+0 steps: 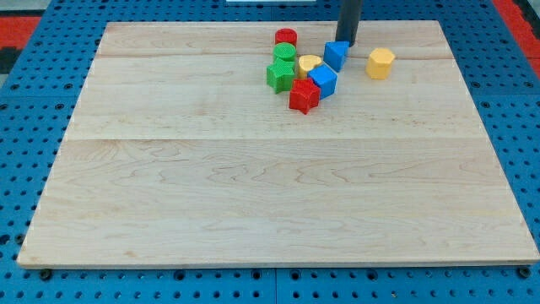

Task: Drag yellow hexagon towards group of blocks

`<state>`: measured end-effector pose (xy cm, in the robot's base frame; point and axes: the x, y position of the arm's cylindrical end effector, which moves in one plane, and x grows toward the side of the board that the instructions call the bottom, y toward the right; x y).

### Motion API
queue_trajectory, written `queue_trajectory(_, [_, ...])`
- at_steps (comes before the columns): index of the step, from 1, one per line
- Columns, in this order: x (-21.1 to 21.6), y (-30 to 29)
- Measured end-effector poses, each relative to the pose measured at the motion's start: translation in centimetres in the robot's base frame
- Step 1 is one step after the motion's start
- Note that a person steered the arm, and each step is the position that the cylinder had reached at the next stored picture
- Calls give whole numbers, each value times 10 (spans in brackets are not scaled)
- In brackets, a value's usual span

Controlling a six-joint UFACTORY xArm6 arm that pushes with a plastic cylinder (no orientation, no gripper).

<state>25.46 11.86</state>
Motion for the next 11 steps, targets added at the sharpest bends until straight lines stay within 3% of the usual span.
queue_trajectory(1, [30, -34])
queue_trajectory(2, [27, -29])
queue_trajectory(3, [-5, -16])
queue_trajectory(4, [-24, 66])
queue_trajectory(5, [12, 109])
queue_trajectory(6, [28, 75])
queue_trajectory(7, [53, 79])
queue_trajectory(8, [52, 39])
queue_trajectory(9, [41, -6])
queue_trajectory(11, [-6, 35])
